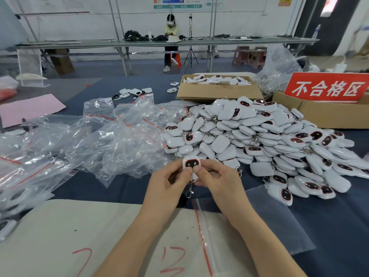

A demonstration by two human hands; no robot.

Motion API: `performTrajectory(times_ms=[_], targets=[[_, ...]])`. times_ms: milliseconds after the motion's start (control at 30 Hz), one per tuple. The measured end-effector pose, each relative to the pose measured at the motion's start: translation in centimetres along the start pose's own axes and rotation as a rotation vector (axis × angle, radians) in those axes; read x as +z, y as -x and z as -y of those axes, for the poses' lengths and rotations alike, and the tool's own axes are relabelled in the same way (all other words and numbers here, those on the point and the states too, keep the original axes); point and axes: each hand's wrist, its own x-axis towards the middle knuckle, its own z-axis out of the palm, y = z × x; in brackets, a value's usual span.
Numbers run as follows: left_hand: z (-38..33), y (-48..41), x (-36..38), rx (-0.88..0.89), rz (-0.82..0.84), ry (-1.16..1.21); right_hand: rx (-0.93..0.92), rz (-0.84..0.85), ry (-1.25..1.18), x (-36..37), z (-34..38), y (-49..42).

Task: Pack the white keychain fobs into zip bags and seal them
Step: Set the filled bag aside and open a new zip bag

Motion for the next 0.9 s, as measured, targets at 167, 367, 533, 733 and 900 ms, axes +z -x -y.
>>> performTrajectory(times_ms=[167,367,533,733,900], targets=[[-0.2,-0.1,0.2,-0.018,-0.028,0.012,-0.014,0.019,0.021,0.0,-0.1,-0.1],[-0.2,0.1,0.3,0.052,-0.023,-0.014,-0.036,0.055,0.063,0.0,0.0,0.0],[0.3,-0.1,0.1,0.012,-0.038,-0.012,-0.061,0.005,0.129,0.1,-0.3,0.1],[0.1,0.1,0.4,0.073,-0.043,-0.092,-0.091,0.0,0.123,0.2,-0.2,0.0],[0.7,0.1,0.7,0.147,-0.055,-0.237,-0.069,-0.005,-0.053,0.0,0.2,0.0]])
